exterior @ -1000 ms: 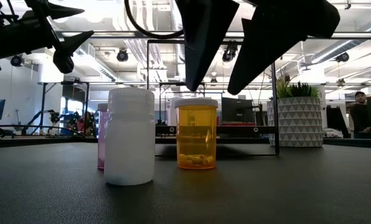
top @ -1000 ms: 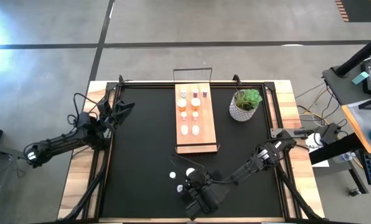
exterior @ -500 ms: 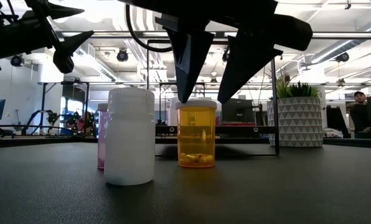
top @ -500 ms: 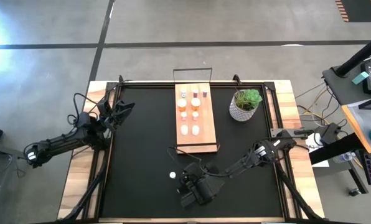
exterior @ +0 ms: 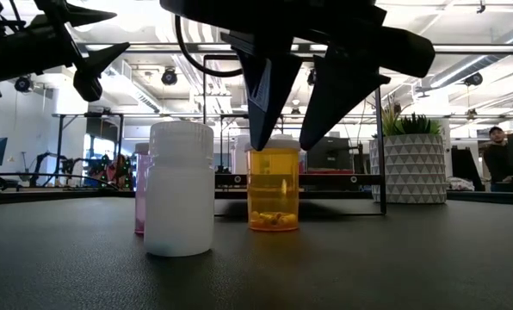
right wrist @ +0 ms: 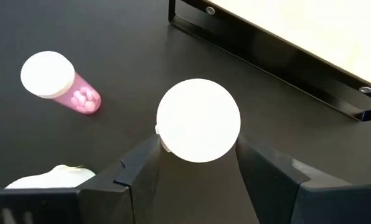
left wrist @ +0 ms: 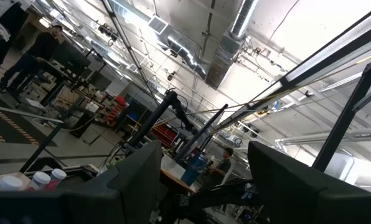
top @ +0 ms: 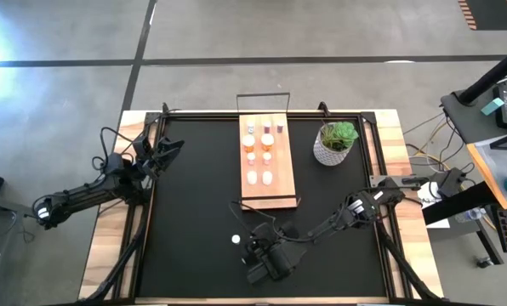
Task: Pick and place medicine bottles onto shelf by color
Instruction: Put the orange pill bottle on the shelf aligned with the orange pill bottle
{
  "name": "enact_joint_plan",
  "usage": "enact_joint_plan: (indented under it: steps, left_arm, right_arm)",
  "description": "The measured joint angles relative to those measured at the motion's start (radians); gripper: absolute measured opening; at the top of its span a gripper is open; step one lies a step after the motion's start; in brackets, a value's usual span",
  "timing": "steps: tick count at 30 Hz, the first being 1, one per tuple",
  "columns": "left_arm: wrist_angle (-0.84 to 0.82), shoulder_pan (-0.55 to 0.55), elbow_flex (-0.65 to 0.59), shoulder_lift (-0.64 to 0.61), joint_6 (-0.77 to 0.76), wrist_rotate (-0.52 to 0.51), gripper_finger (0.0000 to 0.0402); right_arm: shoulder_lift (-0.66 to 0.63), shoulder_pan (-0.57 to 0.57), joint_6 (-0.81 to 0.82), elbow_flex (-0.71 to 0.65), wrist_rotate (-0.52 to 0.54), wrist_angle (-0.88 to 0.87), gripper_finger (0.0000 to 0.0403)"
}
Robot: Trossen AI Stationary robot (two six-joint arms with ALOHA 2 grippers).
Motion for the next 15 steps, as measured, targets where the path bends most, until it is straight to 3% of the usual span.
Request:
enact_joint_plan:
  steps: [8, 15]
  left_arm:
    - [0.0, 0.0, 0.0, 0.0, 0.0, 0.0, 0.0224]
    - [0.0, 0.0, 0.0, 0.0, 0.0, 0.0, 0.0224]
  right_arm:
    - [0.0, -0.002, 0.0, 0.003, 0.0, 0.01, 0.0189]
    - [-0.002, 0.002, 0.042, 0.009, -0.026, 0.011, 0.0222]
